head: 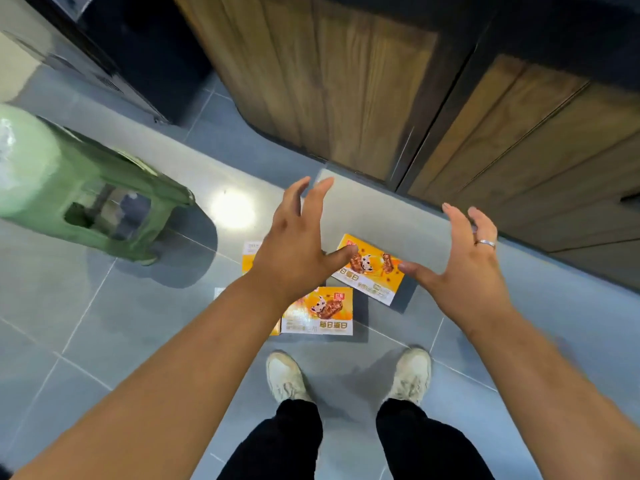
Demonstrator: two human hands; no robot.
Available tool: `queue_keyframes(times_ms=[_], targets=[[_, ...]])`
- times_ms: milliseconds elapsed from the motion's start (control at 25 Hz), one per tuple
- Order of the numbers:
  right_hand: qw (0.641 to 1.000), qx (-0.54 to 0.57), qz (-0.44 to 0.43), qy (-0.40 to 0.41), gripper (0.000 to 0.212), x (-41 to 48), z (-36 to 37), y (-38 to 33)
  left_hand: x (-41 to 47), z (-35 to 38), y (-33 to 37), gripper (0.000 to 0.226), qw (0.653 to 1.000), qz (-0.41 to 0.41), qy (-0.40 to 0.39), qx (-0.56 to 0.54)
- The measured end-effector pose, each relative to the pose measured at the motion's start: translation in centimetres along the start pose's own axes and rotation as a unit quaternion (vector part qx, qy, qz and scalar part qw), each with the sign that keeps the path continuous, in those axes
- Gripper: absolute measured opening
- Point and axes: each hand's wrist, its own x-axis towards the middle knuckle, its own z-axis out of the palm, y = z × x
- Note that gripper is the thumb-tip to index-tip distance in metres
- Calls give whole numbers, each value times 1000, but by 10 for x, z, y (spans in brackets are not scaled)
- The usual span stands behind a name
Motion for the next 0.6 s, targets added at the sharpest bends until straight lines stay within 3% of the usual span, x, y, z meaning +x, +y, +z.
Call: queue_keyframes(times_ms=[440, 600], targets=[[995, 2, 95, -25, 100, 86, 242, 151, 87, 248, -149, 97, 998, -37, -56, 5], [981, 46, 187, -7, 101, 115, 326, 207, 120, 339, -198, 97, 997, -56, -49, -30]])
